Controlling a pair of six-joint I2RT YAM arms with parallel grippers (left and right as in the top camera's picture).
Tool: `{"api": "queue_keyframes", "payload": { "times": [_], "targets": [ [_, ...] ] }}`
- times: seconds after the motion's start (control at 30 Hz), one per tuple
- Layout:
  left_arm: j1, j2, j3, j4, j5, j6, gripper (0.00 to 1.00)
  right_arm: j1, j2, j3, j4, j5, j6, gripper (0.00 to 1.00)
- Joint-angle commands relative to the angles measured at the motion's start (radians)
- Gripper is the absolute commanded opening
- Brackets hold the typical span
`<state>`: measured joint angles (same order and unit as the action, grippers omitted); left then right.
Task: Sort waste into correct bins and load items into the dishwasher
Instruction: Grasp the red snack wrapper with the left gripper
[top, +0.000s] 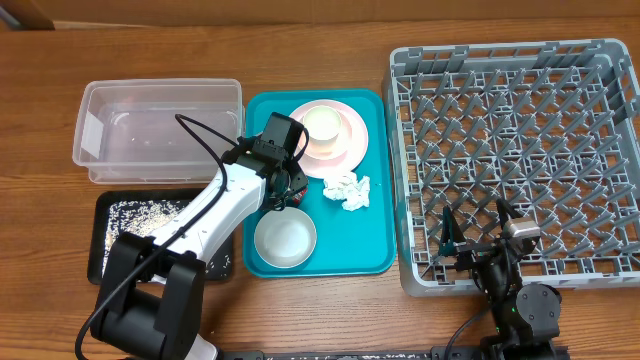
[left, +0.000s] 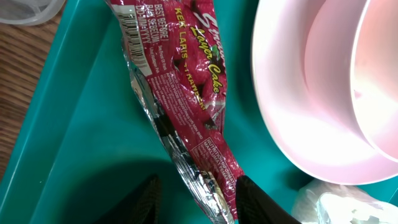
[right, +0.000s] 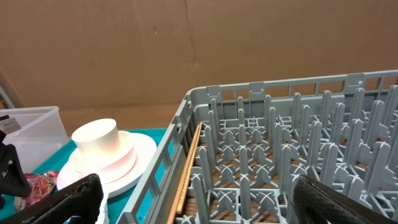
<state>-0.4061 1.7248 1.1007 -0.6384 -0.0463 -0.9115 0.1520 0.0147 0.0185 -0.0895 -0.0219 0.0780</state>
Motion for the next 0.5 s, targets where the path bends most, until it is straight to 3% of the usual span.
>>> {"api": "queue_keyframes", "payload": {
  "times": [0.0,0.47],
  "targets": [
    [-0.01,0.021,-0.008,0.003,-0.016,-0.012,0.41,0.004,-0.012,-0.011,0.008,0.003,0.002,1.0],
    [-0.056,0.021,-0.032,0.037,-0.088,-0.011,0.38,0.004,-0.012,-0.011,0.008,0.003,0.002,1.0]
  ]
}}
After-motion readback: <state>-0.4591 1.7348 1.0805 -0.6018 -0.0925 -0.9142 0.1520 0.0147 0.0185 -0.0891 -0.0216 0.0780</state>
